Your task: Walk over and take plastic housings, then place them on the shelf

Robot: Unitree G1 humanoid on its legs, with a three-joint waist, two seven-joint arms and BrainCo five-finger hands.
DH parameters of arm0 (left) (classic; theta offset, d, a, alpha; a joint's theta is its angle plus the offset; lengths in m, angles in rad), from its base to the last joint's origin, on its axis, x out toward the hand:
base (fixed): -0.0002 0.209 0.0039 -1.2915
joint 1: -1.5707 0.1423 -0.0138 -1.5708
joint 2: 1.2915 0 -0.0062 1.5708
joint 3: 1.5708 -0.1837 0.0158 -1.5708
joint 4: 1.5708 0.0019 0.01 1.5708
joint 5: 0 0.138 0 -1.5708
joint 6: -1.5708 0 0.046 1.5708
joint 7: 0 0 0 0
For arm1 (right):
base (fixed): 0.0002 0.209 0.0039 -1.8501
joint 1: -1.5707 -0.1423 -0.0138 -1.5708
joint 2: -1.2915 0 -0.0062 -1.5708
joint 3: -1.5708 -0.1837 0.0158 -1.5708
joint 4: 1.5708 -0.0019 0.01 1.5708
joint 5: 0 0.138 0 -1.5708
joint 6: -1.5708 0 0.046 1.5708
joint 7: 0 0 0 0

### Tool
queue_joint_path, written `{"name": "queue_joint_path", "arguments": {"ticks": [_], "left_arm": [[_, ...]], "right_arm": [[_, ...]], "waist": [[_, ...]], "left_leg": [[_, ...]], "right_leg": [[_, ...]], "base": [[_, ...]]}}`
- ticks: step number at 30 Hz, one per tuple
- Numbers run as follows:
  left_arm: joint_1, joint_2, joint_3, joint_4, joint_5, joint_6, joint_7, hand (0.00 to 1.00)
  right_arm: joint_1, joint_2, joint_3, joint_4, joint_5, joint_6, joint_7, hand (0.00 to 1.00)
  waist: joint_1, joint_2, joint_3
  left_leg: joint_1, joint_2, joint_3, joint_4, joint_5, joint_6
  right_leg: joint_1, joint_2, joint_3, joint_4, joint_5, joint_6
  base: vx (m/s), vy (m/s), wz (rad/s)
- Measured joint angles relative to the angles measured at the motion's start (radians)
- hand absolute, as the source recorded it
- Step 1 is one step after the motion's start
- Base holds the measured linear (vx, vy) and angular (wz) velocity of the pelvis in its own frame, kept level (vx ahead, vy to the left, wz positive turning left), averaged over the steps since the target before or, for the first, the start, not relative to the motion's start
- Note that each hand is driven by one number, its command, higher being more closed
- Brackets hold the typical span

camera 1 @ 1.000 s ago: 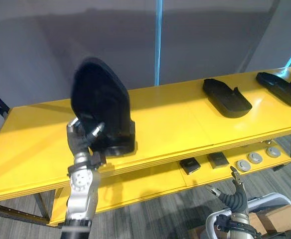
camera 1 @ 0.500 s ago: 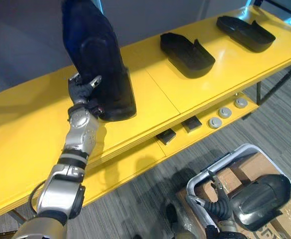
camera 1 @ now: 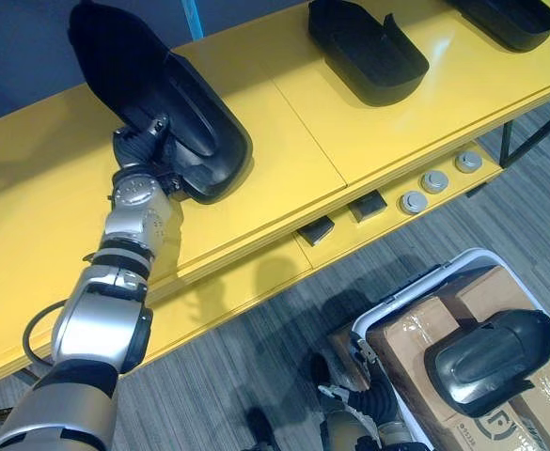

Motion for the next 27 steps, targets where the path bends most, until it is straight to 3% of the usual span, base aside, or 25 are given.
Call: {"name": "queue_joint_path", "arguments": {"ticks": [2,3,9,27], "left_arm": [[-0.003,0.017,0.002,0.002,0.012,0.008,0.016,1.0],[-0.003,0.023,0.003,0.003,0.032,0.012,0.016,0.0],[-0.011,0.08,-0.001,0.025,0.167,0.05,0.002,0.0],[-0.048,0.123,-0.097,0.018,0.257,0.065,-0.107,0.0]], "right_arm": [[0.0,0.0,0.003,0.001,0.0,-0.003,0.0,0.0],[0.0,-0.001,0.003,0.001,0.0,-0.007,0.0,0.0],[0.0,0.0,0.003,0.0,0.004,-0.031,0.0,0.0],[0.001,0.001,0.003,0.002,0.026,-0.033,0.022,0.0]], "waist": [[0.0,-0.008,0.005],[0.001,-0.011,0.006],[0.002,-0.02,0.013],[0.003,-0.022,0.014]], "left_leg": [[0.0,0.0,0.0,0.0,0.001,0.0],[-0.001,0.0,0.0,0.0,0.002,0.0],[-0.007,0.0,0.0,0.0,0.006,-0.001],[-0.001,-0.001,0.002,0.0,0.007,-0.001]], "right_leg": [[0.0,0.0,0.0,0.0,0.0,0.0],[0.0,0.0,0.0,0.0,0.0,0.0],[-0.007,0.0,0.001,0.0,0.003,-0.002],[-0.003,0.0,0.004,0.0,0.004,-0.003]], "base": [[0.0,0.0,0.0],[-0.03,0.011,0.01],[-0.02,0.006,0.0],[-0.01,0.004,0.0]]}}
